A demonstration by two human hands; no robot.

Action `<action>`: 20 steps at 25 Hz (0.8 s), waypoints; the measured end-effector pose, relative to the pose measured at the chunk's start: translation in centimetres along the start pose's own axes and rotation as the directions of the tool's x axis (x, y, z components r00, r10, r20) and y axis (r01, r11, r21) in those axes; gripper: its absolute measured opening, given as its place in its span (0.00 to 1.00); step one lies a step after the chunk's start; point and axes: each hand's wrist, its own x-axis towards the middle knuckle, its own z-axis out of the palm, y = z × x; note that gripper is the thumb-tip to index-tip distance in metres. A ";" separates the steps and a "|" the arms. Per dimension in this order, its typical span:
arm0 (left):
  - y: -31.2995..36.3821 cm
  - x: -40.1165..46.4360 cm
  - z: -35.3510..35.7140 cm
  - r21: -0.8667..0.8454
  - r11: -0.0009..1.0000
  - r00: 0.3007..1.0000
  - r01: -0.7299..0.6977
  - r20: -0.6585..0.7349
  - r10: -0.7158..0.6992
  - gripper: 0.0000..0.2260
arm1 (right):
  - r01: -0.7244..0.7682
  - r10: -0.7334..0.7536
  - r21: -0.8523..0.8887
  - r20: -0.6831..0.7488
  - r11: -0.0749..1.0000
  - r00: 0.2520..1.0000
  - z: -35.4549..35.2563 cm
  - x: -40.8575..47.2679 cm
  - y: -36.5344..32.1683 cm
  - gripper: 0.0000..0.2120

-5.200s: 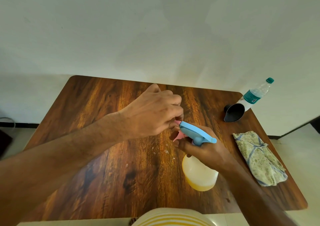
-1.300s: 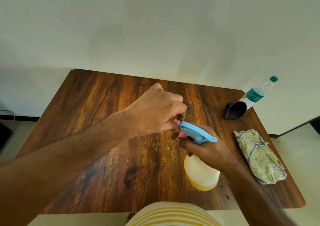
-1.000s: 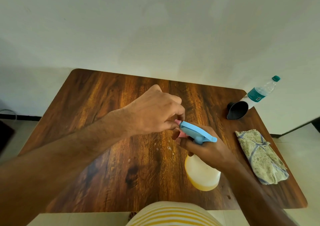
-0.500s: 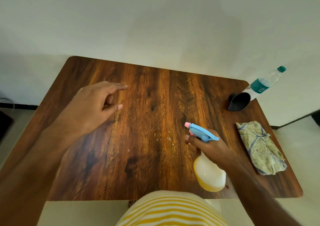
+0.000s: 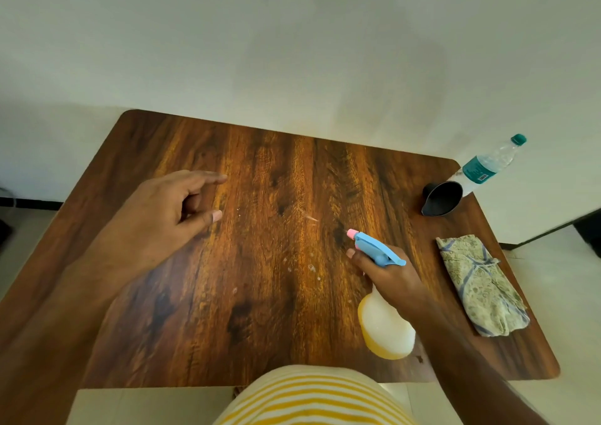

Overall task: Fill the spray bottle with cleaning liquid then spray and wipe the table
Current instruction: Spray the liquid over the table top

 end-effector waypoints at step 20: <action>-1.3 0.2 0.2 -0.006 0.999 0.998 -0.044 0.054 0.045 0.25 | -0.345 0.345 0.084 -0.451 0.935 0.823 -6.9 4.4 6.9 0.22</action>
